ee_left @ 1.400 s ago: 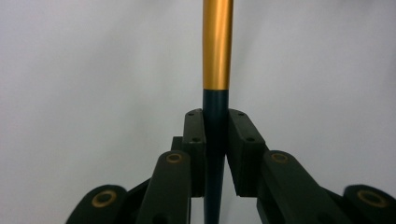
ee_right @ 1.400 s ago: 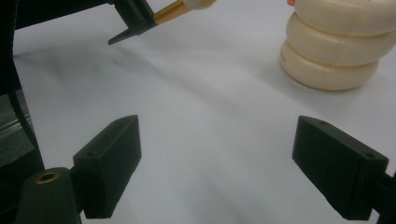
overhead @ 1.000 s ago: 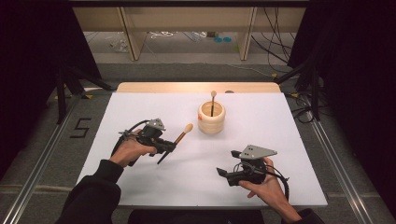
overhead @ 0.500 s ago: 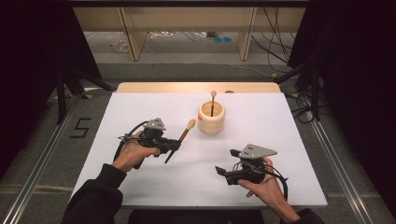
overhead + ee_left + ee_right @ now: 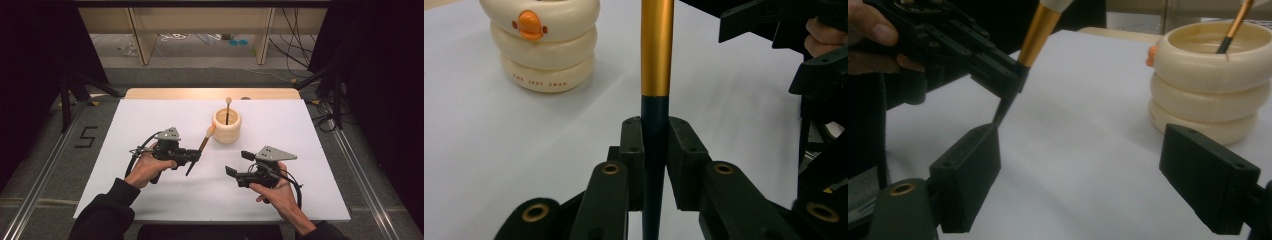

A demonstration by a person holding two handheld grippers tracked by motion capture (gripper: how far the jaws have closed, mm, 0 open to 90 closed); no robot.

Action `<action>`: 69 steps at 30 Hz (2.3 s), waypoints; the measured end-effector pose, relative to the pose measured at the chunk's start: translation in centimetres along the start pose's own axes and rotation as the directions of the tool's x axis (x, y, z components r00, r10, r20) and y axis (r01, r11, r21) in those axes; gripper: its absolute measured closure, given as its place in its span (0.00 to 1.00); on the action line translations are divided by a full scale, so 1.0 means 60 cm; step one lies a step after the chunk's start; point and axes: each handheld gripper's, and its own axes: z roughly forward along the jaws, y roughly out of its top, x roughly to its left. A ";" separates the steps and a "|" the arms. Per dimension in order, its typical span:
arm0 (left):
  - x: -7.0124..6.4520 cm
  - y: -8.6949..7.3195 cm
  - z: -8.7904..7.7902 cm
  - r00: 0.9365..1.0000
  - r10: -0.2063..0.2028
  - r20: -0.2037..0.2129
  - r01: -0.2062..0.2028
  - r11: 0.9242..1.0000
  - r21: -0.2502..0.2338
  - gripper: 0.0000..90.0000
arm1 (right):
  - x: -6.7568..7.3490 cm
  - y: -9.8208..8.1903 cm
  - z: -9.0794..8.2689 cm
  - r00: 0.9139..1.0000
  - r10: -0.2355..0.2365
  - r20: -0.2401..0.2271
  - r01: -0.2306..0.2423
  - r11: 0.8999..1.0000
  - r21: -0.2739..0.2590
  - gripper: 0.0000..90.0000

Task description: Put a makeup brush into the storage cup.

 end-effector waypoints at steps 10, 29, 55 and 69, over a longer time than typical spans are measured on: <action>-0.019 0.000 0.012 1.000 0.000 0.024 0.001 1.000 -0.025 0.87 | 0.003 0.023 0.029 0.997 0.059 -0.059 -0.061 0.997 -0.048 0.31; -0.038 0.006 0.017 1.000 0.005 0.003 -0.005 0.996 -0.084 0.87 | 0.007 0.041 0.071 0.978 0.144 -0.150 -0.160 0.982 -0.104 0.56; -0.049 0.011 0.018 1.000 0.005 -0.005 -0.006 0.991 -0.131 0.87 | 0.005 0.045 0.086 0.951 0.211 -0.227 -0.241 0.964 -0.111 0.79; -0.051 0.009 0.024 0.999 -0.025 0.022 0.028 0.988 -0.153 0.87 | 0.004 0.046 0.087 0.943 0.223 -0.246 -0.257 0.959 -0.116 0.85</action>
